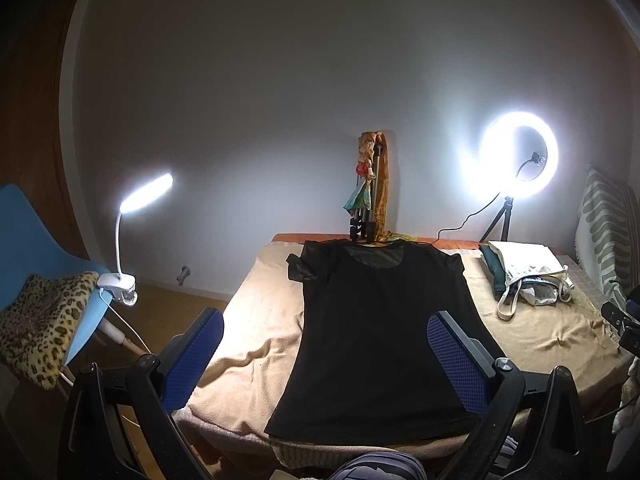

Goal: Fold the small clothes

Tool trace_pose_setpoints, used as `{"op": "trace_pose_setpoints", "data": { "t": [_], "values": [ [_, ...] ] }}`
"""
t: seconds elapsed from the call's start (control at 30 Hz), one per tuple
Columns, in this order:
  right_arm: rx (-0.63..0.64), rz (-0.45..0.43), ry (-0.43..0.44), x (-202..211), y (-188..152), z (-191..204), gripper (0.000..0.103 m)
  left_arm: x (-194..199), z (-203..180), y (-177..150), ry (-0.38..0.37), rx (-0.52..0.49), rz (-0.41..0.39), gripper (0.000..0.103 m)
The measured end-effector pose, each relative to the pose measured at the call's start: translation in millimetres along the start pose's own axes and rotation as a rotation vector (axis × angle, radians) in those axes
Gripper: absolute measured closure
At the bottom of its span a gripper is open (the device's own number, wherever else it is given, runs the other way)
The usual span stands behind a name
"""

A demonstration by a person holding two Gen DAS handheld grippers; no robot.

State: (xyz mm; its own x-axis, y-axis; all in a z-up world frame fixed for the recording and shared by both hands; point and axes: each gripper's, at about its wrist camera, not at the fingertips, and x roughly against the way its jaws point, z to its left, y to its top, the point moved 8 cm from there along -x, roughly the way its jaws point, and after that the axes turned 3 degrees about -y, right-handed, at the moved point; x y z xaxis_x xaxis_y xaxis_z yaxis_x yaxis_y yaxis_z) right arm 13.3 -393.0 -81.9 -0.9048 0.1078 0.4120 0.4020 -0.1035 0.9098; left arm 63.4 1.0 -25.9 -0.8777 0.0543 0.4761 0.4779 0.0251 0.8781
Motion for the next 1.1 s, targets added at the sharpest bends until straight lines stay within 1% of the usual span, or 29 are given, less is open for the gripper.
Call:
{"op": "trace_pose_setpoints", "data": {
  "t": [0.67, 0.8, 1.1],
  "values": [
    [-0.003, 0.002, 0.003, 0.5, 0.6, -0.9, 0.000, -0.9, -4.5, 2.0, 0.005, -0.006, -0.006, 0.000],
    [-0.002, 0.006, 0.005, -0.7, -1.6, 5.7, 0.000, -0.1, -5.7, 2.5, 0.004, -0.008, -0.011, 0.000],
    [-0.003, 0.005, 0.008, -1.2, -2.0, 1.0, 0.000, 0.0, -5.7, 1.5, 0.002, -0.008, -0.011, 0.000]
  ]
}}
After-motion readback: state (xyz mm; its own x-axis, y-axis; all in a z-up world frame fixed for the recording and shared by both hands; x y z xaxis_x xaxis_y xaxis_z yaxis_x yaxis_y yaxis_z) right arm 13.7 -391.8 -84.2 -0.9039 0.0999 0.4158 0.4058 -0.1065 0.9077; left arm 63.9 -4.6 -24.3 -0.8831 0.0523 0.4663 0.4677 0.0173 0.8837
